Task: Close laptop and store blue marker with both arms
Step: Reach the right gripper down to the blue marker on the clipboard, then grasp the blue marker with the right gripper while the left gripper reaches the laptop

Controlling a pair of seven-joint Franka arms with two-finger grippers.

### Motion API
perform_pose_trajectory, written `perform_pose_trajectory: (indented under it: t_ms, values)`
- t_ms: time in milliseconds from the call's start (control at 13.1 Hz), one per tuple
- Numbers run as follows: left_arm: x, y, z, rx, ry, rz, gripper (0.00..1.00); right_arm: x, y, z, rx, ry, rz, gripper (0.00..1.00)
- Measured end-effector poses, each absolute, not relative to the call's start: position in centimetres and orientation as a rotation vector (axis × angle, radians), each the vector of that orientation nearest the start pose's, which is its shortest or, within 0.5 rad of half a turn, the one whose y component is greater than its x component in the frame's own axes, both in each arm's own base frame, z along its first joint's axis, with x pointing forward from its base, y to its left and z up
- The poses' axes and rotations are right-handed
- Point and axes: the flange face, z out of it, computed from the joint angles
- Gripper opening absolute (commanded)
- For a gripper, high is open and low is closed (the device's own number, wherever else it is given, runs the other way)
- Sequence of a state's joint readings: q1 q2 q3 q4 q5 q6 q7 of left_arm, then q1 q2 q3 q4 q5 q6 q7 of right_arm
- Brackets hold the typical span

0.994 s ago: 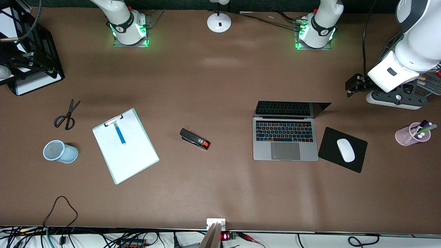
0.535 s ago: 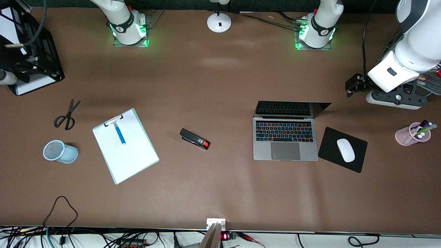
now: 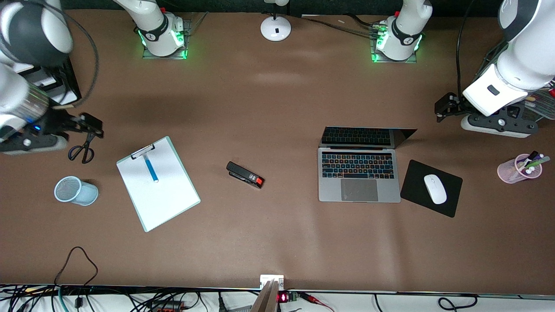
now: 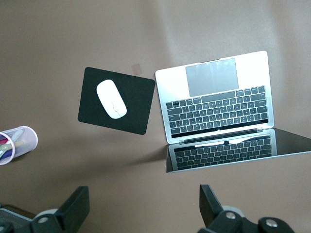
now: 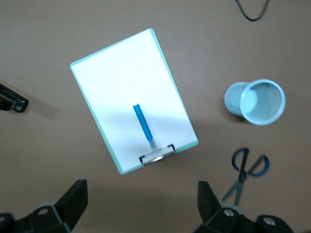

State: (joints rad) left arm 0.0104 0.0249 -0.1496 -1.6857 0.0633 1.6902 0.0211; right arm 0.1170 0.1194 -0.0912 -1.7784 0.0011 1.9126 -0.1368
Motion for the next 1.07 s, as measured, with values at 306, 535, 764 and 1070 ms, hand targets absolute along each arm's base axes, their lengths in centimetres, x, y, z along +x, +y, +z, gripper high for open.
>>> perform_pose_trajectory:
  t_ms: [306,535,764,1070]
  values:
    - [56.3,-7.2,56.7,-3.07,0.259,0.025,1.0,61.0,2.3,40.3,-3.126,-0.453,-0.02,0.87]
    - [56.3,-7.2,56.7,-3.071,0.259,0.025,1.0,62.3,3.2,35.1,-3.097,-0.648,0.0,0.74]
    - [56.3,-7.2,56.7,-3.071,0.259,0.025,1.0,62.7,4.0,31.3,-3.083,-0.7,0.047,0.72]
    - [56.0,-8.1,56.5,-3.067,0.285,0.056,1.0,63.1,5.4,27.1,-3.05,-0.824,0.04,0.59]
